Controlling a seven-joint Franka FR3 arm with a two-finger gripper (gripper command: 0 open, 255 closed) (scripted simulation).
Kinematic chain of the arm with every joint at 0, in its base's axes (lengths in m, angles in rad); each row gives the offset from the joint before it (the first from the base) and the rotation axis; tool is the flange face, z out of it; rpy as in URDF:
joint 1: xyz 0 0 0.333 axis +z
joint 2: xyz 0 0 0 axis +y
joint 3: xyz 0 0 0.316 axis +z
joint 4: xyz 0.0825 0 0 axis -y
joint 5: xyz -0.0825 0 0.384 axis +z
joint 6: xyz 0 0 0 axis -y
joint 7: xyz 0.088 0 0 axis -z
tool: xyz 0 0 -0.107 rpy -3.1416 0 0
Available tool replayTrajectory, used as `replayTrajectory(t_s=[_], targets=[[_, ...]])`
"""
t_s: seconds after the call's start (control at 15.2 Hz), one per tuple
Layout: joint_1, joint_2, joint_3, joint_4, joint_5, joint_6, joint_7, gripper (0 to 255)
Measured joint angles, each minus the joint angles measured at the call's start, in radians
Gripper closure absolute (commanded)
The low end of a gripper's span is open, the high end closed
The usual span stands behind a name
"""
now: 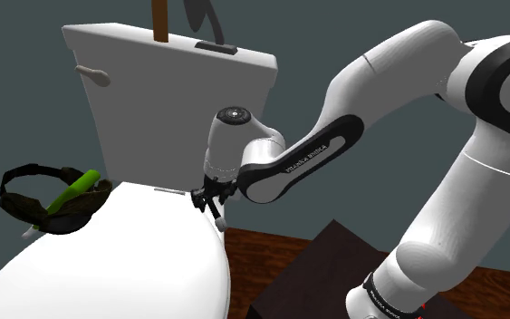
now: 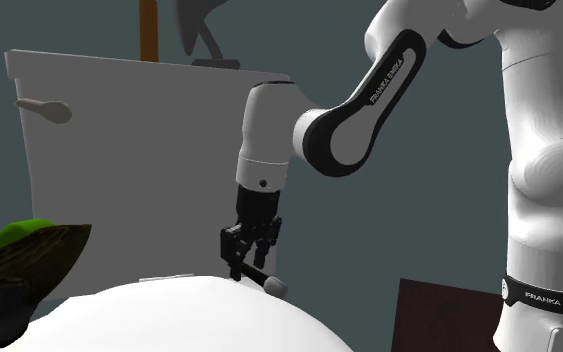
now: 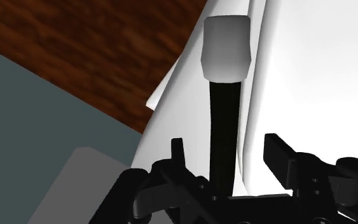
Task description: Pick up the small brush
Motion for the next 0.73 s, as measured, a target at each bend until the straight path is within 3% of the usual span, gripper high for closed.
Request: replayTrajectory(t_s=[0.73], targets=[[-0.003, -0.014, 0.004, 0.001, 0.019, -0.010, -0.016, 255]])
